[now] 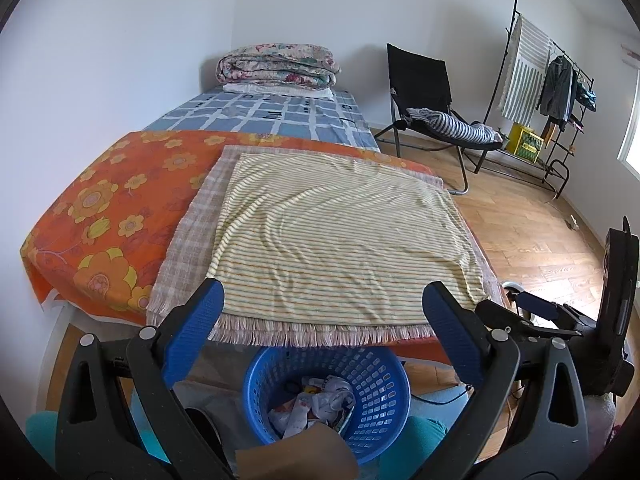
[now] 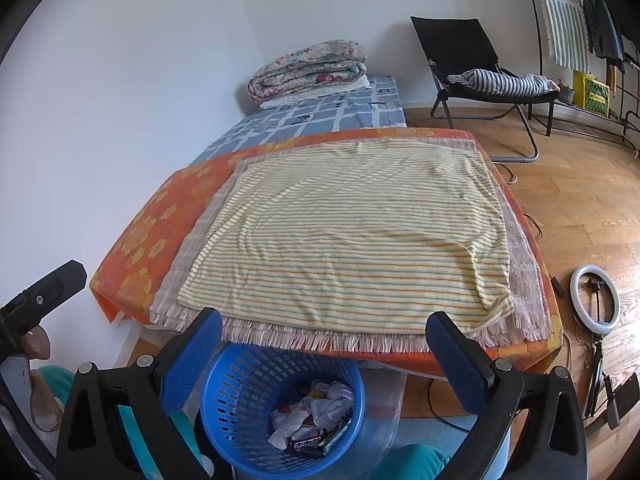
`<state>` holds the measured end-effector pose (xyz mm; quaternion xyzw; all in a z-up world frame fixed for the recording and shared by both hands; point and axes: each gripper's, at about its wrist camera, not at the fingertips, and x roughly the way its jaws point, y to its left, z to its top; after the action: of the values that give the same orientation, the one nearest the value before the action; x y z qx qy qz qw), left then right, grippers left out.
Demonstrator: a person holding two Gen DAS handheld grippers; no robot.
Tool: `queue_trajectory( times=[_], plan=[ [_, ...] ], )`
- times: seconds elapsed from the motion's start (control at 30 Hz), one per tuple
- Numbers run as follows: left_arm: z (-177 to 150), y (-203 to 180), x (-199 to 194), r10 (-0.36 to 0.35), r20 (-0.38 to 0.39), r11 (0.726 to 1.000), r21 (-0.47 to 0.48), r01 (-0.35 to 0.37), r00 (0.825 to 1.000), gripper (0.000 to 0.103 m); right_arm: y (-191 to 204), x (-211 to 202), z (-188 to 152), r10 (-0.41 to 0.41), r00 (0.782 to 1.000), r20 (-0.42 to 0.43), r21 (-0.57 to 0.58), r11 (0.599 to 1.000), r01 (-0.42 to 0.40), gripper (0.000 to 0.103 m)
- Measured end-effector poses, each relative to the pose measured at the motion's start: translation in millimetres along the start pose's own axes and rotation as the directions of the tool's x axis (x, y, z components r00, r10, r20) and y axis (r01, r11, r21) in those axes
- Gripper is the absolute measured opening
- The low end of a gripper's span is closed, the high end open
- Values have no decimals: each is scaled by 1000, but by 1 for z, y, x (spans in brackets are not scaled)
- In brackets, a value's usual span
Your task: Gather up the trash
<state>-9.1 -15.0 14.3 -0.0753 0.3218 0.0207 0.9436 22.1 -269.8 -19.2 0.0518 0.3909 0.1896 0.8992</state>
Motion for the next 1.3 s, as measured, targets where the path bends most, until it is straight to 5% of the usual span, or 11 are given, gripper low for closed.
queue_trajectory(
  times=[1.3],
  plan=[
    [-14, -5, 5, -3, -20, 1000, 2, 3, 1000, 101, 0, 3, -1, 11, 1000, -19, 31, 999, -11, 103]
  ],
)
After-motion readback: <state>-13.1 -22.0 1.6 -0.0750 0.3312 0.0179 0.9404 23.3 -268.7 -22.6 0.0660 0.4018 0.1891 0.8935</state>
